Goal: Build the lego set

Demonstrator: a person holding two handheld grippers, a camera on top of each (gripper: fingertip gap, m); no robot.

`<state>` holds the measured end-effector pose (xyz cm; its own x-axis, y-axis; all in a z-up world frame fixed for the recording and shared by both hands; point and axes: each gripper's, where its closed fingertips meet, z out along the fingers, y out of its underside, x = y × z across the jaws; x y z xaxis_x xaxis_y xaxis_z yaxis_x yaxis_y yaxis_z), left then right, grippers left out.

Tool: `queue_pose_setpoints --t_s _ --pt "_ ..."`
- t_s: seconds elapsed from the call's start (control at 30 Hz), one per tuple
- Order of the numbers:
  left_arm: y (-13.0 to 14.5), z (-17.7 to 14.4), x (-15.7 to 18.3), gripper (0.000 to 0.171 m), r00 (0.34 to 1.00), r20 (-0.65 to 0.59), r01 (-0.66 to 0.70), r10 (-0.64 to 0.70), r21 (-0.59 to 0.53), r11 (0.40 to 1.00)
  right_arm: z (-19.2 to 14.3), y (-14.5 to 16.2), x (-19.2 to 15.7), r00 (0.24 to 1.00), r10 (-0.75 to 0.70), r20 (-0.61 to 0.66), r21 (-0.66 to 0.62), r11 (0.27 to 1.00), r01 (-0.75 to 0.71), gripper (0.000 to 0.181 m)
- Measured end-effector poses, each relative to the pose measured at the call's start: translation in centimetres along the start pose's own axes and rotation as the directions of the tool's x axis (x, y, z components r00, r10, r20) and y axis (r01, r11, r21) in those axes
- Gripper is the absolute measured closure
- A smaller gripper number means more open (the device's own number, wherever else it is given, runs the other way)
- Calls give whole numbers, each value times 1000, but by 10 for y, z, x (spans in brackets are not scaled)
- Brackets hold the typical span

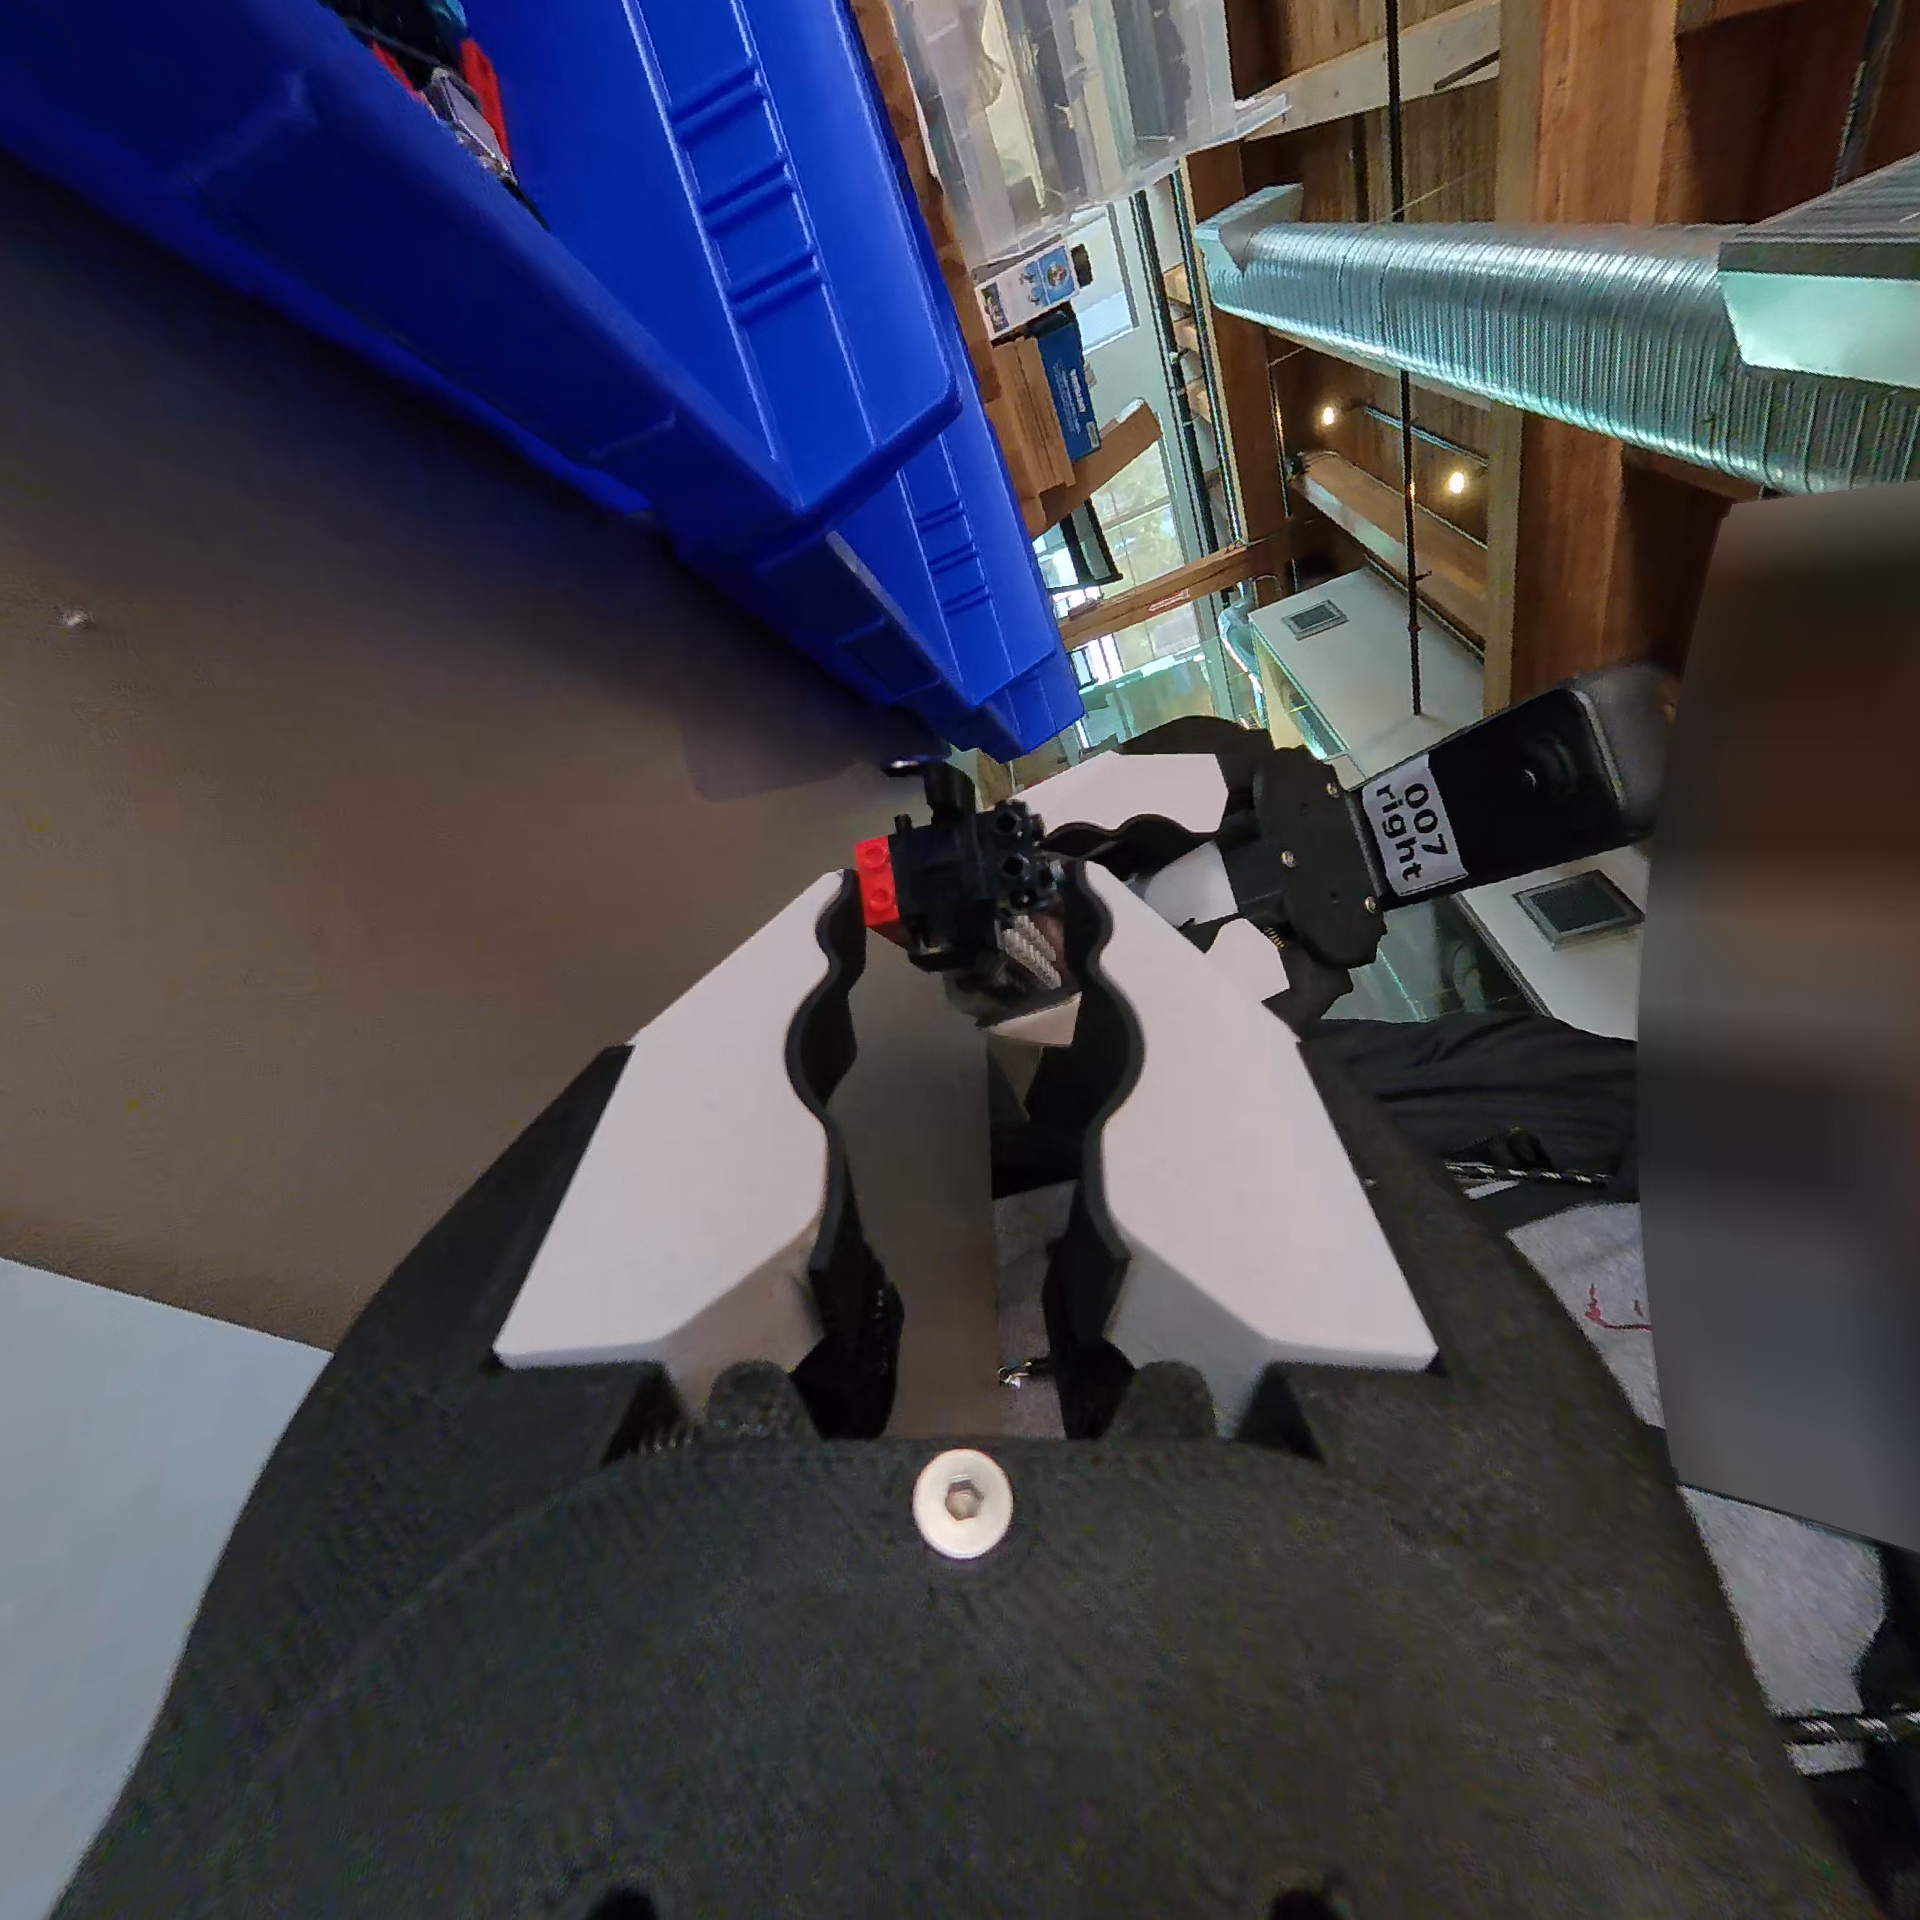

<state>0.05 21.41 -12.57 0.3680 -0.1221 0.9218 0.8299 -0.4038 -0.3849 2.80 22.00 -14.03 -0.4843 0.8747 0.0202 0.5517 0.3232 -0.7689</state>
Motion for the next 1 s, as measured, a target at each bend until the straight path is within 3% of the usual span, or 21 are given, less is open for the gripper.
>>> queue_pose_setpoints --t_s 0.73,1.0 --pt "-5 2 7 135 997 -12 -82 82 3 997 -4 -7 8 999 46 -10 45 998 -46 143" --pt "-6 1 5 135 998 -18 -54 54 3 999 -3 -9 9 994 104 31 88 990 -107 141"
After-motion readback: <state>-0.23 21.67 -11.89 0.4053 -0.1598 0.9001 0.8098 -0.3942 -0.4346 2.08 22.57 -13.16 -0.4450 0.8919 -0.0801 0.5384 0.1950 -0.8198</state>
